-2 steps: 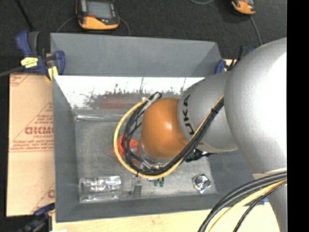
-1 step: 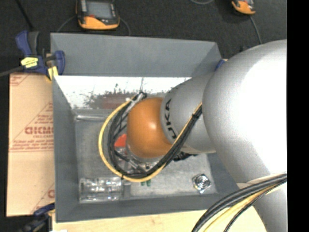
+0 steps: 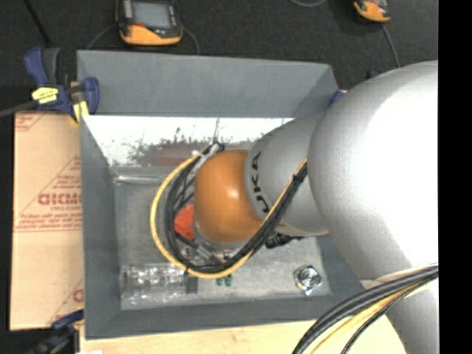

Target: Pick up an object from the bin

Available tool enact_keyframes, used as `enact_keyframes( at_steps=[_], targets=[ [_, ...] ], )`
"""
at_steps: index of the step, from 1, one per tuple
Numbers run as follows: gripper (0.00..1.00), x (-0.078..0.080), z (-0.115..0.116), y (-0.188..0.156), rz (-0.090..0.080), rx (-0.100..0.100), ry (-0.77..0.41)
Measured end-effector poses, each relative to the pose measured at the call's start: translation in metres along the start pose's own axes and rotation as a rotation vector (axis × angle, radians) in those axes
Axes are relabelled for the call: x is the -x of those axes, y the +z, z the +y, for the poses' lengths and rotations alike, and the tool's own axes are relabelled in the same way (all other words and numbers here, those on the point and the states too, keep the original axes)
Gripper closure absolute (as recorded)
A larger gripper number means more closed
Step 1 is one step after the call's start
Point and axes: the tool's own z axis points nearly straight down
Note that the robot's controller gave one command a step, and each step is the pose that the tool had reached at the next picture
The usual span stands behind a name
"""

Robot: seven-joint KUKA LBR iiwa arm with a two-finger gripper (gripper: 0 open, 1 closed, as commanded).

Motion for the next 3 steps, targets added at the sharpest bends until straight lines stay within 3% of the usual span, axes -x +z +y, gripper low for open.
enact_keyframes(
  at_steps=[1, 2, 3],
  targets=[
    [1.00, -0.004, 0.002, -0.028, -0.021, 0.014, -0.023],
    [1.00, -0.023, 0.049, -0.157, -0.030, 0.024, -0.036],
    [1.00, -0.002, 0.044, -0.093, -0.017, 0.019, 0.079]
  ],
)
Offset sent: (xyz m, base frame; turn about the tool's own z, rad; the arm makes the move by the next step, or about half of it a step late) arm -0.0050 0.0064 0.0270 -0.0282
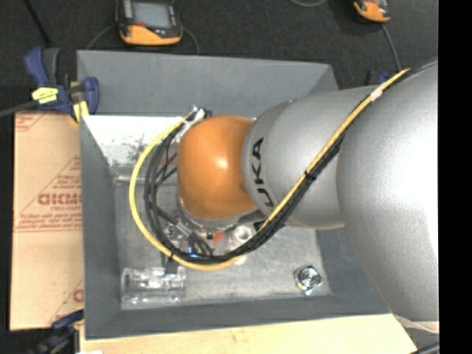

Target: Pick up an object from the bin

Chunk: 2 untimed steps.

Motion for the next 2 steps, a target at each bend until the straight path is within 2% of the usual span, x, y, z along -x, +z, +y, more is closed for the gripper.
enact_keyframes(
  at_steps=[1, 2],
  targets=[
    [0.00, 0.000, 0.000, -0.003, -0.004, 0.002, -0.001],
    [0.00, 0.100, -0.017, 0.101, -0.004, 0.000, 0.108]
  ],
)
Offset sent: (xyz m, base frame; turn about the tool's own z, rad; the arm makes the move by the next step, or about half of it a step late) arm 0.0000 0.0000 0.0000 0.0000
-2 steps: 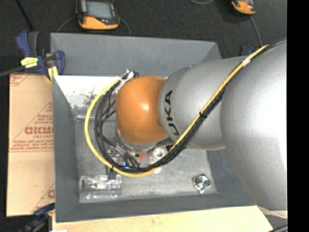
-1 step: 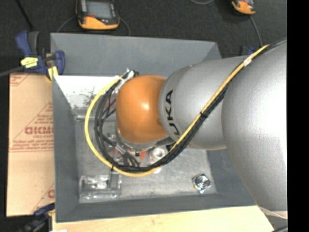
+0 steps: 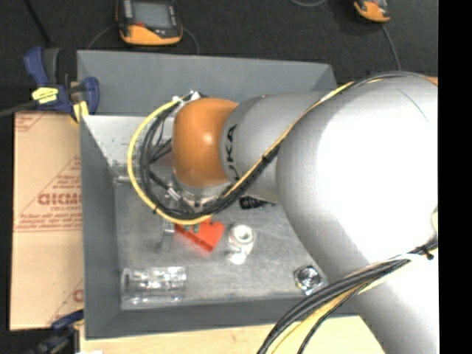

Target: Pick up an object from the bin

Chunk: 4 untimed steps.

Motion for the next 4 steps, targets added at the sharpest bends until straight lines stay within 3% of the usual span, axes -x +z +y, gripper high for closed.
enact_keyframes(
  at_steps=[1, 2, 3, 4],
  targets=[
    [0.00, -0.026, -0.084, -0.021, 0.000, -0.002, -0.173],
    [0.00, 0.006, -0.097, -0.003, -0.003, 0.000, -0.207],
    [0.00, 0.006, -0.130, -0.007, 0.000, 0.001, -0.568],
    [1.00, 0.006, -0.129, -0.007, -0.001, 0.002, -0.565]
  ],
)
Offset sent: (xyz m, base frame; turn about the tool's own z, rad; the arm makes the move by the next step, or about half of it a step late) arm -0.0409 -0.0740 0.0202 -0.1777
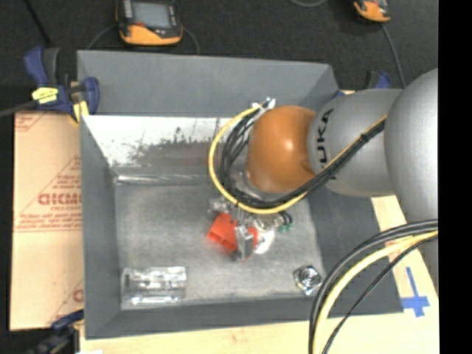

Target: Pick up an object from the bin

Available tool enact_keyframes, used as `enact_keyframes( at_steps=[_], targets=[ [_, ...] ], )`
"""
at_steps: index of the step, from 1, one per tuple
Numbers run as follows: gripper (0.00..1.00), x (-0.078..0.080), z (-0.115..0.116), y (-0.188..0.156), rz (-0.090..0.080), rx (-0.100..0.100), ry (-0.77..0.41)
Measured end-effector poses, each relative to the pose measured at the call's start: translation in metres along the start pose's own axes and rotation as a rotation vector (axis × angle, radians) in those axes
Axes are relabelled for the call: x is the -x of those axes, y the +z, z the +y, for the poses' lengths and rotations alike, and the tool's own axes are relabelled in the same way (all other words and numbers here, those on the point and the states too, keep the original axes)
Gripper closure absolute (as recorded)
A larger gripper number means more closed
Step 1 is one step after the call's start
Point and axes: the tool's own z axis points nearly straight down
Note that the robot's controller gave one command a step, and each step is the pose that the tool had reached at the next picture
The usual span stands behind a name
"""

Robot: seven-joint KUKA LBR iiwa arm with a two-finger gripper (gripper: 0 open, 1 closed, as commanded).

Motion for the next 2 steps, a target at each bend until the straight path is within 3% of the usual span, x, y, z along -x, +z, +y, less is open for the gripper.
enact_keyframes(
  at_steps=[1, 2],
  targets=[
    [1.00, 0.008, 0.013, -0.103, 0.000, 0.002, -0.823],
    [1.00, 0.006, 0.025, -0.220, -0.007, -0.006, -0.821]
  ],
)
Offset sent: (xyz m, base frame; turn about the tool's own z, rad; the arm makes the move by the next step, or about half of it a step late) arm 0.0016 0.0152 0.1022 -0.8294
